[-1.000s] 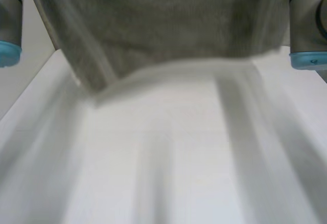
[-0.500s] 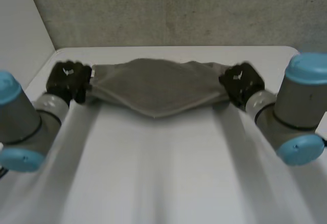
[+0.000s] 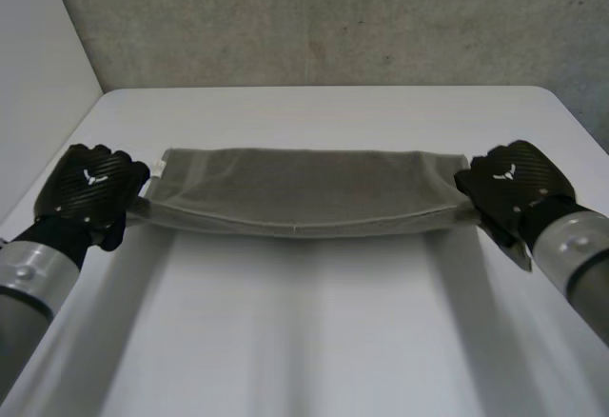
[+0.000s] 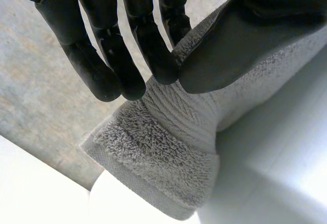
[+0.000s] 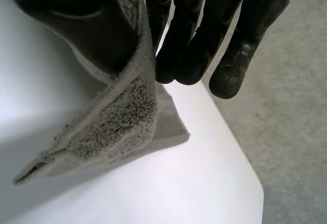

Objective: Fold the towel.

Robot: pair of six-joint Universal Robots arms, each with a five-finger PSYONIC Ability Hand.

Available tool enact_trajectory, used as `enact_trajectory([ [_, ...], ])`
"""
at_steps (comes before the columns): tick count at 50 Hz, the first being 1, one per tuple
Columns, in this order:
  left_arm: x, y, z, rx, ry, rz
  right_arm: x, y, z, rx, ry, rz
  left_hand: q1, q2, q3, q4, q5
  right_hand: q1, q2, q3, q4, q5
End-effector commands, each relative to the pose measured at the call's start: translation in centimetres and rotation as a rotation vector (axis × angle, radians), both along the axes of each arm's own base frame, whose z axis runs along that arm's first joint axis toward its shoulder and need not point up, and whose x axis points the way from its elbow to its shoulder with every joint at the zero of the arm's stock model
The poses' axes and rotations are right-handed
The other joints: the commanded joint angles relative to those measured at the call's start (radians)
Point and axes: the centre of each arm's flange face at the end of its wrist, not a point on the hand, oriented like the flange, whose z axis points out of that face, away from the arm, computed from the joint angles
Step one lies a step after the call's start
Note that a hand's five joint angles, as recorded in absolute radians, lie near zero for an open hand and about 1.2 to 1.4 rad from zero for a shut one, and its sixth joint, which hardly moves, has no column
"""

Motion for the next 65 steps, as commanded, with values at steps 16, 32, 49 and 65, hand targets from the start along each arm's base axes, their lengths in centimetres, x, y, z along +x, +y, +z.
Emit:
enact_trajectory([
  [16, -4.6, -9.1, -2.5, 0.078, -0.015, -0.118, 3.1, -10.3, -2.3, -0.075, 0.074, 0.066, -0.016, -0.115, -0.154, -0.116, -0.252, 0.082, 0.082, 0.057, 0.066, 0.062],
  [32, -9.4, -18.1, -5.9, 0.030, -0.023, -0.046, 6.5, -17.2, -8.9, -0.206, 0.066, 0.038, -0.016, -0.115, -0.154, -0.116, -0.252, 0.082, 0.082, 0.057, 0.066, 0.062],
  [49, -11.6, -17.9, -8.1, 0.046, -0.029, -0.076, 7.4, -18.8, -10.6, -0.275, 0.063, 0.044, -1.231, -1.330, -1.369, -1.331, -1.467, -1.140, -1.139, -1.165, -1.155, -1.160],
  [65, -9.2, -14.1, 0.6, -0.015, 0.016, 0.006, 4.9, -13.4, 0.6, -0.299, -0.225, -0.082, -1.231, -1.330, -1.369, -1.331, -1.467, -1.140, -1.139, -1.165, -1.155, -1.160],
])
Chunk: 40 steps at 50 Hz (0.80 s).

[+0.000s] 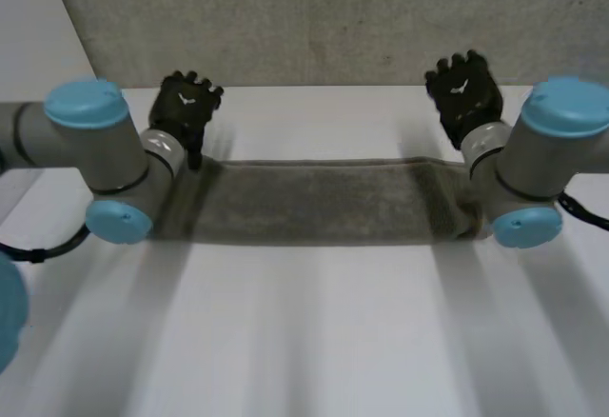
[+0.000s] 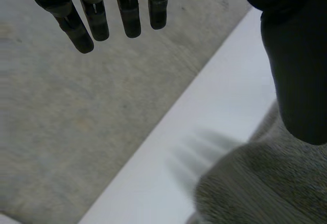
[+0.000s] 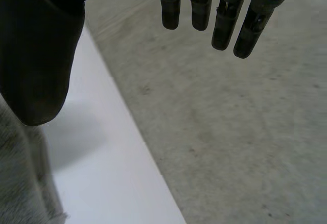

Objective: Fold the towel.

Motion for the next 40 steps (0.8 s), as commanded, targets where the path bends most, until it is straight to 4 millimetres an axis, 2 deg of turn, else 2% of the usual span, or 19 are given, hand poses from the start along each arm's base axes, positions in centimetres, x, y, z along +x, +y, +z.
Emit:
enact_trajectory([
  [1, 1.9, 3.3, 3.2, 0.006, 0.017, 0.016, -2.0, 4.5, 3.9, 0.062, -0.140, -0.009, -0.086, -0.082, -0.069, -0.080, -0.217, -0.055, -0.061, -0.057, -0.070, -0.052],
  [2, 1.9, 3.4, 3.2, 0.006, 0.017, 0.016, -2.0, 4.6, 3.9, 0.063, -0.140, -0.009, -0.086, -0.082, -0.069, -0.080, -0.217, -0.055, -0.061, -0.057, -0.070, -0.052],
  [4, 2.7, 5.0, 3.3, 0.030, 0.018, 0.019, -2.8, 6.3, 3.7, 0.139, -0.150, -0.018, -0.086, -0.082, -0.069, -0.080, -0.217, -0.055, -0.061, -0.057, -0.070, -0.052],
  [5, 2.7, 5.0, 3.3, 0.030, 0.018, 0.019, -2.8, 6.3, 3.7, 0.140, -0.150, -0.018, -0.086, -0.082, -0.069, -0.080, -0.217, -0.055, -0.061, -0.057, -0.070, -0.052],
  [6, 3.0, 5.9, 3.0, 0.045, 0.015, 0.018, -3.3, 6.8, 3.3, 0.184, -0.144, -0.026, -0.086, -0.082, -0.069, -0.080, -0.217, -0.055, -0.061, -0.057, -0.070, -0.052],
  [7, 3.0, 5.9, 3.0, 0.045, 0.015, 0.018, -3.9, 7.3, 2.7, 0.233, -0.135, -0.040, -0.086, -0.082, -0.069, -0.080, -0.217, -0.055, -0.061, -0.057, -0.070, -0.052],
  [9, 3.5, 7.4, 2.0, 0.066, 0.008, 0.017, -4.5, 7.6, 2.0, 0.283, -0.126, -0.056, -0.086, -0.082, -0.069, -0.080, -0.217, -0.055, -0.061, -0.057, -0.070, -0.052],
  [10, 3.5, 7.4, 2.0, 0.066, 0.007, 0.017, -4.5, 7.6, 2.0, 0.283, -0.126, -0.057, -0.086, -0.082, -0.069, -0.080, -0.217, -0.055, -0.061, -0.057, -0.070, -0.052],
  [14, 4.5, 9.0, 1.8, 0.054, 0.012, 0.026, -5.8, 8.4, 0.1, 0.414, -0.105, -0.093, -0.086, -0.082, -0.069, -0.080, -0.217, 0.095, 0.089, 0.094, 0.080, 0.099],
  [18, 4.8, 9.9, 1.4, 0.054, 0.012, 0.026, -6.6, 8.2, -1.0, 0.450, -0.104, -0.119, -0.086, -0.082, -0.069, -0.080, -0.217, 0.228, 0.222, 0.227, 0.213, 0.232],
  [20, 4.9, 10.5, 1.0, 0.058, 0.010, 0.025, -7.1, 8.0, -2.7, 0.499, -0.098, -0.137, -0.086, -0.082, -0.069, -0.080, -0.217, 0.304, 0.298, 0.303, 0.289, 0.308],
  [21, 4.9, 10.5, 1.0, 0.058, 0.010, 0.025, -7.1, 8.0, -2.7, 0.499, -0.098, -0.137, -0.086, -0.082, -0.069, -0.080, -0.217, 0.304, 0.298, 0.303, 0.289, 0.308],
  [23, 5.1, 11.0, 0.6, 0.071, 0.006, 0.025, -7.2, 7.7, -4.7, 0.547, -0.088, -0.143, -0.086, -0.082, -0.069, -0.080, -0.217, 0.342, 0.336, 0.341, 0.327, 0.346],
  [25, 5.1, 11.1, 0.4, 0.077, 0.004, 0.023, -7.2, 7.6, -5.5, 0.560, -0.084, -0.144, -0.086, -0.082, -0.069, -0.080, -0.217, 0.345, 0.339, 0.344, 0.330, 0.349],
  [34, 5.0, 11.3, 0.2, 0.087, 0.010, 0.023, -7.6, 5.8, -8.1, 0.563, -0.096, -0.165, -0.086, -0.082, -0.069, -0.080, -0.217, 0.345, 0.339, 0.344, 0.330, 0.349],
  [40, 4.9, 11.3, 0.1, 0.091, 0.016, 0.020, -7.5, 5.0, -8.5, 0.556, -0.128, -0.168, -0.086, -0.082, -0.069, -0.080, -0.217, 0.419, 0.413, 0.417, 0.404, 0.422],
])
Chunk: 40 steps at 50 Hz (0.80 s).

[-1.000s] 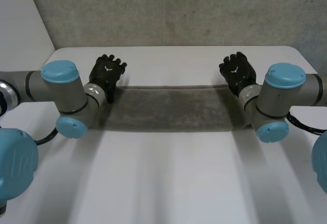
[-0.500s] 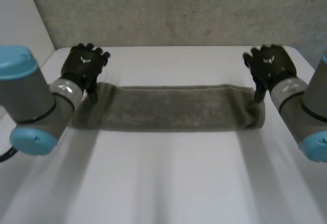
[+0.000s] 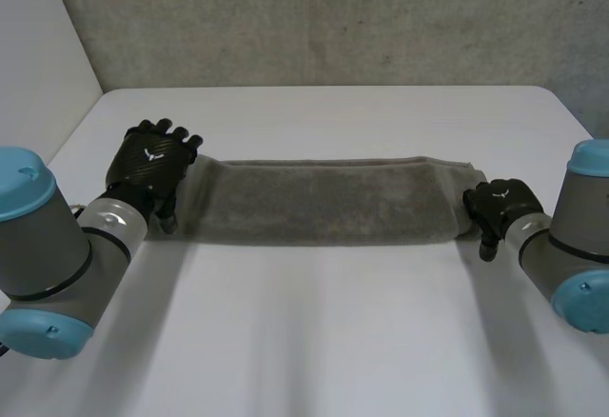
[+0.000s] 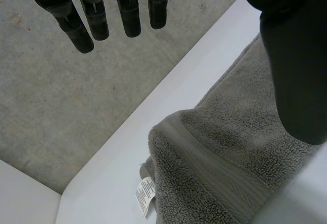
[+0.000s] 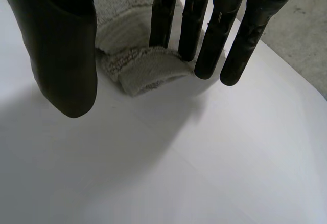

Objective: Fold the towel.

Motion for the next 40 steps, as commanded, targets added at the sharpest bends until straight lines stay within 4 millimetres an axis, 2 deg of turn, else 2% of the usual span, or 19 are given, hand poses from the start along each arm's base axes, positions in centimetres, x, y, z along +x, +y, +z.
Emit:
enact_trajectory([
  [1, -0.2, 0.0, -0.1, 0.005, 0.010, -0.003, 0.2, -1.2, -0.5, -0.016, -0.045, -0.020, -0.081, -0.078, -0.064, -0.080, -0.212, 0.159, 0.169, 0.162, 0.165, 0.154],
  [5, -0.2, 0.0, 0.0, 0.000, 0.022, -0.002, 0.2, -1.7, -0.6, -0.023, -0.087, -0.043, -0.081, -0.078, -0.064, -0.080, -0.212, 0.345, 0.355, 0.347, 0.351, 0.340],
  [7, -0.2, -0.1, 0.1, -0.009, 0.033, 0.000, 0.2, -2.1, -0.6, -0.028, -0.126, -0.059, -0.081, -0.078, -0.064, -0.080, -0.212, 0.715, 0.725, 0.718, 0.722, 0.711],
  [8, -0.2, -0.1, 0.1, -0.009, 0.033, 0.000, 0.2, -2.1, -0.6, -0.028, -0.126, -0.060, -0.081, -0.078, -0.064, -0.080, -0.212, 0.717, 0.727, 0.720, 0.724, 0.713],
  [9, -0.1, -0.2, 0.0, -0.008, 0.034, 0.003, 0.1, -2.2, -0.7, -0.028, -0.139, -0.068, -0.081, -0.078, -0.064, -0.080, -0.212, 0.827, 0.837, 0.830, 0.833, 0.822],
  [14, -0.1, -0.2, 0.0, -0.008, 0.035, 0.005, -0.6, -2.6, -0.5, -0.032, -0.160, -0.098, -0.081, -0.078, -0.064, -0.080, -0.212, 0.828, 0.838, 0.831, 0.835, 0.824],
  [19, 0.0, -0.2, -0.1, -0.006, 0.035, 0.006, -2.0, -3.2, 0.5, -0.050, -0.163, -0.129, -0.081, -0.078, -0.064, -0.080, -0.212, 0.828, 0.838, 0.831, 0.835, 0.824],
  [21, 0.0, -0.2, -0.1, -0.005, 0.034, 0.008, -3.4, -3.8, 1.3, -0.068, -0.144, -0.159, -0.081, -0.078, -0.064, -0.080, -0.212, 0.828, 0.838, 0.831, 0.835, 0.824],
  [22, 0.0, -0.2, -0.1, -0.005, 0.034, 0.008, -3.4, -3.8, 1.3, -0.068, -0.144, -0.159, -0.081, -0.078, -0.064, -0.080, -0.212, 0.828, 0.838, 0.831, 0.835, 0.824],
  [24, 0.1, -0.1, -0.2, 0.001, 0.033, 0.008, -5.6, -4.7, 2.0, -0.080, -0.117, -0.205, -0.081, -0.078, -0.064, -0.080, -0.212, 0.828, 0.838, 0.831, 0.835, 0.824],
  [27, 0.2, 0.0, -0.3, 0.004, 0.031, 0.008, -6.8, -5.2, 2.2, -0.084, -0.091, -0.225, -0.081, -0.078, -0.064, -0.080, -0.212, 0.828, 0.838, 0.831, 0.835, 0.824],
  [29, 0.2, 0.1, -0.4, 0.008, 0.030, 0.008, -9.0, -6.4, 3.0, -0.106, -0.024, -0.246, -0.081, -0.078, -0.064, -0.080, -0.212, 0.828, 0.838, 0.831, 0.835, 0.824],
  [31, 0.2, 0.1, -0.5, 0.010, 0.030, 0.008, -9.4, -6.9, 3.6, -0.125, 0.013, -0.240, -0.081, -0.078, -0.064, -0.080, -0.212, 0.828, 0.838, 0.831, 0.835, 0.824],
  [35, 0.2, 0.1, -0.4, 0.008, 0.030, 0.008, -9.4, -7.6, 5.0, -0.169, 0.067, -0.210, -0.081, -0.078, -0.064, -0.080, -0.212, 0.828, 0.838, 0.831, 0.835, 0.824],
  [37, 0.2, 0.0, -0.3, 0.002, 0.031, 0.008, -8.3, -8.1, 7.0, -0.234, 0.066, -0.183, -0.081, -0.078, -0.064, -0.080, -0.212, 0.828, 0.838, 0.831, 0.835, 0.824],
  [38, 0.2, 0.0, -0.3, 0.002, 0.031, 0.008, -8.3, -8.1, 7.0, -0.235, 0.066, -0.183, -0.081, -0.078, -0.064, -0.080, -0.212, 0.828, 0.838, 0.831, 0.835, 0.824],
  [39, 0.1, -0.1, -0.1, -0.004, 0.033, 0.008, -6.3, -7.8, 8.2, -0.272, 0.045, -0.138, -0.081, -0.078, -0.064, -0.080, -0.212, 0.828, 0.838, 0.831, 0.835, 0.824],
  [40, 0.1, -0.2, 0.1, -0.010, 0.034, 0.009, -3.5, -7.1, 9.4, -0.309, 0.018, -0.075, -0.081, -0.078, -0.064, -0.080, -0.212, 0.828, 0.838, 0.831, 0.835, 0.824],
])
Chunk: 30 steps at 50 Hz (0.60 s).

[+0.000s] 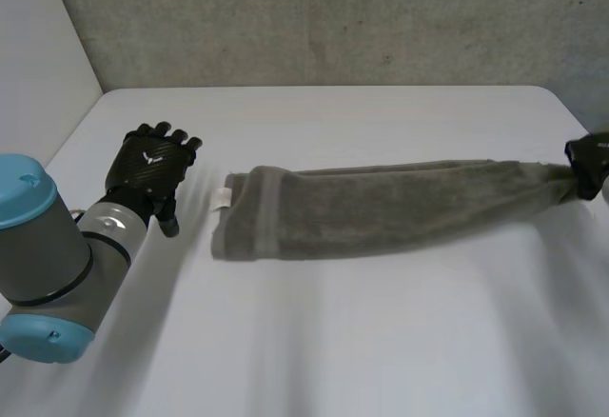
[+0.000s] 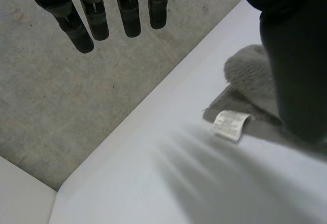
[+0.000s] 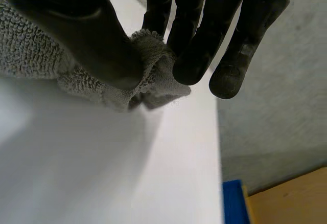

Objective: Fold the towel.

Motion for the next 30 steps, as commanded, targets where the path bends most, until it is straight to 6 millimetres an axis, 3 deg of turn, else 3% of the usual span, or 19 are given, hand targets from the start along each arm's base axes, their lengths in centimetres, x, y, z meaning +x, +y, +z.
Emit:
enact_trajectory([
  [1, -0.1, -0.5, 0.6, -0.023, 0.006, 0.003, 8.6, 1.6, 5.1, -0.163, -0.026, 0.210, -0.081, -0.078, -0.064, -0.080, -0.212, 0.123, 0.158, 0.059, 0.064, 0.098],
  [2, -0.1, -0.5, 0.6, -0.023, 0.006, 0.003, 8.6, 1.6, 5.1, -0.164, -0.027, 0.211, -0.081, -0.078, -0.064, -0.080, -0.212, 0.123, 0.158, 0.059, 0.064, 0.098],
  [3, -0.2, -0.6, 0.9, -0.031, 0.009, 0.001, 11.4, 2.8, 6.0, -0.190, -0.042, 0.279, -0.081, -0.078, -0.064, -0.080, -0.212, 0.123, 0.158, 0.059, 0.064, 0.098],
  [4, -0.2, -0.6, 0.9, -0.032, 0.009, 0.001, 11.4, 2.9, 6.0, -0.191, -0.042, 0.280, -0.081, -0.078, -0.064, -0.080, -0.212, 0.123, 0.158, 0.059, 0.064, 0.098],
  [6, -0.4, -1.0, 1.6, -0.054, 0.018, 0.002, 17.2, 6.0, 6.7, -0.238, -0.063, 0.427, -0.081, -0.078, -0.064, -0.080, -0.212, 0.123, 0.158, 0.059, 0.064, 0.098],
  [7, -0.4, -1.0, 1.6, -0.054, 0.018, 0.002, 17.2, 6.0, 6.7, -0.239, -0.063, 0.428, -0.081, -0.078, -0.064, -0.080, -0.212, 0.123, 0.158, 0.059, 0.064, 0.098],
  [9, -0.6, -1.3, 1.9, -0.067, 0.023, 0.002, 22.9, 9.8, 5.7, -0.265, -0.085, 0.582, -0.081, -0.078, -0.064, -0.080, -0.212, 0.123, 0.158, 0.059, 0.064, 0.098],
  [10, -0.6, -1.3, 1.9, -0.067, 0.023, 0.002, 22.9, 9.8, 5.6, -0.265, -0.085, 0.583, -0.081, -0.078, -0.064, -0.080, -0.212, 0.123, 0.158, 0.059, 0.064, 0.098],
  [11, -0.7, -1.4, 2.0, -0.072, 0.024, 0.002, 25.3, 11.6, 4.9, -0.275, -0.096, 0.646, -0.081, -0.078, -0.064, -0.080, -0.212, 0.123, 0.158, 0.059, 0.064, 0.098],
  [12, -0.7, -1.4, 2.0, -0.072, 0.024, 0.002, 25.3, 11.7, 4.9, -0.275, -0.096, 0.647, -0.081, -0.078, -0.064, -0.080, -0.212, 0.123, 0.158, 0.059, 0.064, 0.098],
  [14, -0.9, -1.5, 2.1, -0.076, 0.026, -0.001, 28.8, 14.8, 3.4, -0.290, -0.118, 0.747, -0.081, -0.078, -0.064, -0.080, -0.212, 0.123, 0.158, 0.059, 0.064, 0.098],
  [15, -0.9, -1.5, 2.1, -0.076, 0.026, -0.001, 28.8, 14.8, 3.4, -0.290, -0.119, 0.748, -0.081, -0.078, -0.064, -0.080, -0.212, 0.123, 0.158, 0.059, 0.064, 0.098],
  [17, -1.0, -1.6, 1.9, -0.072, 0.024, -0.003, 31.3, 17.2, 1.2, -0.284, -0.125, 0.822, -0.081, -0.078, -0.064, -0.080, -0.212, 0.123, 0.158, 0.059, 0.064, 0.098],
  [18, -1.0, -1.6, 1.9, -0.072, 0.024, -0.003, 31.3, 17.2, 1.2, -0.284, -0.125, 0.823, -0.081, -0.078, -0.064, -0.080, -0.212, 0.123, 0.158, 0.059, 0.064, 0.098],
  [20, -1.2, -1.7, 1.6, -0.066, 0.022, -0.006, 33.0, 19.3, -1.2, -0.256, -0.121, 0.888, -0.081, -0.078, -0.064, -0.080, -0.212, 0.123, 0.158, 0.059, 0.064, 0.098],
  [23, -1.3, -1.7, 1.5, -0.061, 0.021, -0.009, 33.4, 19.8, -2.5, -0.236, -0.109, 0.902, -0.081, -0.078, -0.064, -0.080, -0.212, 0.053, 0.089, -0.010, -0.006, 0.028],
  [24, -1.5, -1.6, 1.4, -0.061, 0.021, -0.015, 33.6, 20.0, -3.5, -0.221, -0.093, 0.904, -0.081, -0.078, -0.064, -0.080, -0.212, -0.453, -0.417, -0.516, -0.512, -0.477],
  [25, -1.8, -1.5, 1.5, -0.064, 0.022, -0.023, 33.5, 20.0, -4.1, -0.210, -0.076, 0.903, -0.081, -0.078, -0.064, -0.080, -0.212, -0.809, -0.773, -0.873, -0.868, -0.834],
  [30, -2.5, -1.1, 1.8, -0.074, 0.027, -0.046, 33.1, 19.9, -4.1, -0.196, -0.067, 0.883, -0.081, -0.078, -0.064, -0.080, -0.212, -1.076, -1.040, -1.140, -1.135, -1.101],
])
